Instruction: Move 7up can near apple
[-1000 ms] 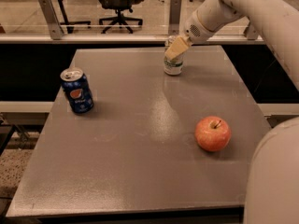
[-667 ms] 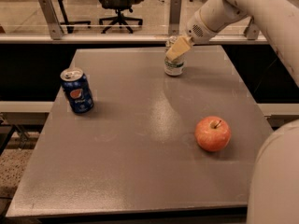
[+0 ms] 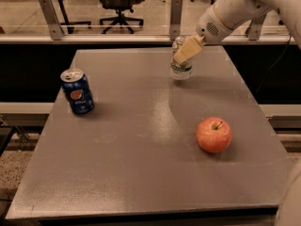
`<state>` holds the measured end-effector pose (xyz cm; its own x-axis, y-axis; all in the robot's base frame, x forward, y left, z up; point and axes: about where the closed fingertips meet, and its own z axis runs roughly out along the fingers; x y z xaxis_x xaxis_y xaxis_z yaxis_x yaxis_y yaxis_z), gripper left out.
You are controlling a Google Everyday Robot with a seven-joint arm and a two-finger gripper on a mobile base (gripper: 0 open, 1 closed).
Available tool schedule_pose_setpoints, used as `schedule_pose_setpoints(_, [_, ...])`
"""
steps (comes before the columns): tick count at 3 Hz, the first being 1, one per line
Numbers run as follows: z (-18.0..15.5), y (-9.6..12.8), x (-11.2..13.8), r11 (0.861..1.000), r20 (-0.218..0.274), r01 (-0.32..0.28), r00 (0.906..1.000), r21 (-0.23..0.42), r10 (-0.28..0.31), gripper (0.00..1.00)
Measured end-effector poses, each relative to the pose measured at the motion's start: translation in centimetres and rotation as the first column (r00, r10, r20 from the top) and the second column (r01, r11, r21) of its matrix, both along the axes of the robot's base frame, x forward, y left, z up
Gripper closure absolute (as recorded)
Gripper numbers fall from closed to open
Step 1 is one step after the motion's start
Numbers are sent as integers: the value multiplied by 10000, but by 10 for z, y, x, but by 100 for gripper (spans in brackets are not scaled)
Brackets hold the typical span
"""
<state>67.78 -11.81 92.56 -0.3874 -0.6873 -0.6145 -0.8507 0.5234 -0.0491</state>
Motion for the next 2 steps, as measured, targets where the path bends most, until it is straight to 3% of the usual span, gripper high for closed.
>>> schedule_pose_setpoints(2, [8, 0, -71, 9966, -35, -798, 9968, 187, 799, 100])
